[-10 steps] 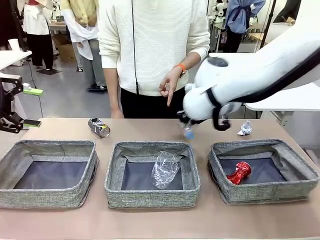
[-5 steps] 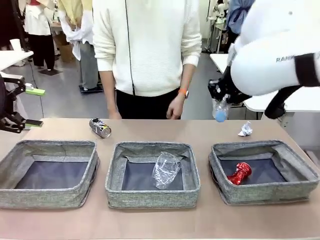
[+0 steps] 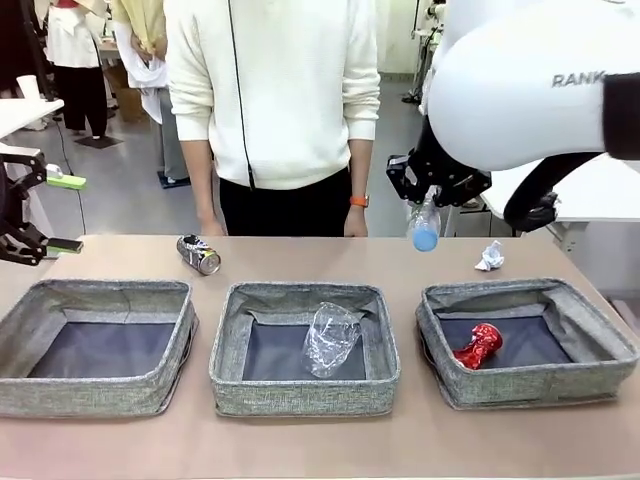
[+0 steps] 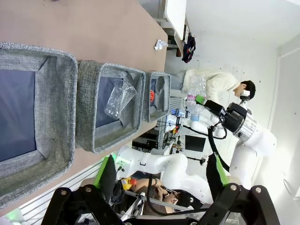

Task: Sort the waste into the appropriate baskets.
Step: Pick up the waste item pointed out by the person.

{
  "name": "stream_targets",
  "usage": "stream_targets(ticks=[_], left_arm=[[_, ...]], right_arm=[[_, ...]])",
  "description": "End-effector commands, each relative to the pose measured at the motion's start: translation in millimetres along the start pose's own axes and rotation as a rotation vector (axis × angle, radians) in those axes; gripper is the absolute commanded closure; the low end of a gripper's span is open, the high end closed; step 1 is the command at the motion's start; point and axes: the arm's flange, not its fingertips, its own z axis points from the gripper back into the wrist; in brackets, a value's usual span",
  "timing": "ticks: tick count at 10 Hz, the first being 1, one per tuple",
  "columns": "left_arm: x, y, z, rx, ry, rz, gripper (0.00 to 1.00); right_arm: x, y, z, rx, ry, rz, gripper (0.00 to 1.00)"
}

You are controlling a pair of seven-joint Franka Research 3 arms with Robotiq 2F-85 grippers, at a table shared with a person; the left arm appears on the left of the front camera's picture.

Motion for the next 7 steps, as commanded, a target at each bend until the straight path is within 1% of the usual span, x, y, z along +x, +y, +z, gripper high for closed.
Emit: stream_targets(ticks=[1, 2, 3, 4, 5, 6, 7], left_arm=[[-1, 2, 3, 0.002, 0.012, -0.019, 0.0], [-1, 2, 3, 0.002, 0.012, -0.019, 0.0], [-1, 2, 3, 0.002, 0.012, -0.019, 0.0], [-1, 2, 3, 0.002, 0.012, -0.019, 0.0], [-1, 2, 3, 0.002, 0.012, -0.019, 0.0], [-1, 2, 3, 0.002, 0.012, -0.019, 0.0], [-1, 2, 3, 0.002, 0.012, -0.019, 0.0]], right_arm=[[-9, 7, 3, 0.003, 0.008, 0.022, 0.82], [-11, 33, -1, 0.043, -0.005, 0.099, 0.82], [-6, 65, 22, 0.045, -0.042, 0.127, 0.82], [-5, 93, 51, 0.054, -0.003, 0.166, 0.82], [-6, 115, 75, 0.064, 0.059, 0.159, 0.82], [-8, 132, 97, 0.08, 0.071, 0.156, 0.82], [-9, 141, 117, 0.106, 0.1, 0.153, 0.82]])
